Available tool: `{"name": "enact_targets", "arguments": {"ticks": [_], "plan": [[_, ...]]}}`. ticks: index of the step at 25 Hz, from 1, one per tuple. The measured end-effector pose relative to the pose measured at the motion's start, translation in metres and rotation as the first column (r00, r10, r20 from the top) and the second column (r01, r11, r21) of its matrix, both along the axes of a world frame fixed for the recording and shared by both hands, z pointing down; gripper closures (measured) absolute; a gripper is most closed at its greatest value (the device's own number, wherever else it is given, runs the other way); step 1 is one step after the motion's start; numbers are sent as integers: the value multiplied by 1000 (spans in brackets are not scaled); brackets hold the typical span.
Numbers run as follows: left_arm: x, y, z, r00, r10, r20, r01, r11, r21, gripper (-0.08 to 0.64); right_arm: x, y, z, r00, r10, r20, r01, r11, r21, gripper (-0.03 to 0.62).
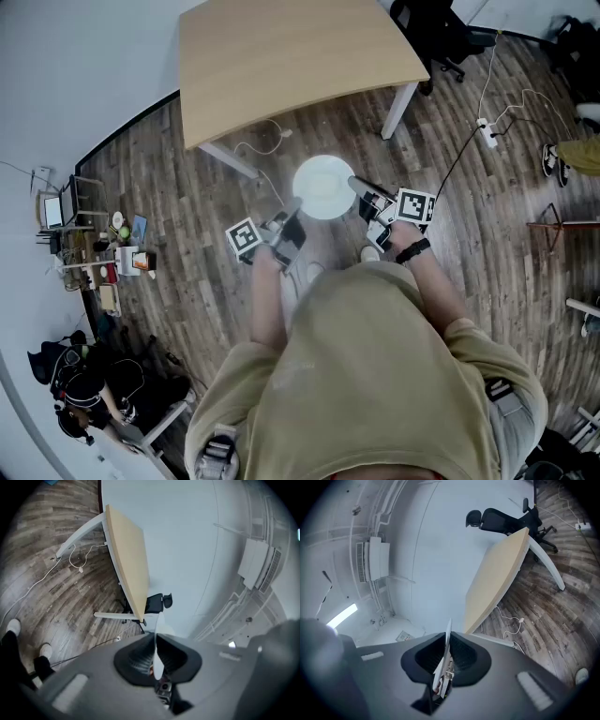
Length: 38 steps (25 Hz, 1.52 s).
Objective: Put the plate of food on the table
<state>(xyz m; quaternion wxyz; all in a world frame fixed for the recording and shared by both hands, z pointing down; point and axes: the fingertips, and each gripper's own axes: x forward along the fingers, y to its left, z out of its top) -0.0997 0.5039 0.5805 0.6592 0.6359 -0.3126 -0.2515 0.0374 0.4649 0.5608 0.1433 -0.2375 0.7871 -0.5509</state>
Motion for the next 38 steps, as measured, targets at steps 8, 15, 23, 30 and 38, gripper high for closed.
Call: {"name": "enact_targets", "arguments": {"ticks": [8, 15, 23, 30, 38], "plan": [[-3, 6, -2, 1000, -29, 11, 29, 999, 22, 546, -5, 2, -8, 1000, -11, -15, 12, 996, 87, 557], [10, 16, 12, 998, -60, 13, 60, 998, 0, 546, 8, 9, 12, 998, -45, -39, 47, 997, 60, 551], [50, 9, 23, 996, -83, 25, 84, 996, -16, 548, 48, -3, 20, 999, -53, -12, 54, 998, 19, 552], [76, -4, 12, 992, -125, 16, 125, 992, -3, 548, 72, -21, 14, 997, -78, -16, 78, 997, 14, 552], [59, -27, 30, 988, -152, -12, 151, 987, -51, 548, 53, -50, 36, 997, -73, -13, 72, 996, -45, 552]]}}
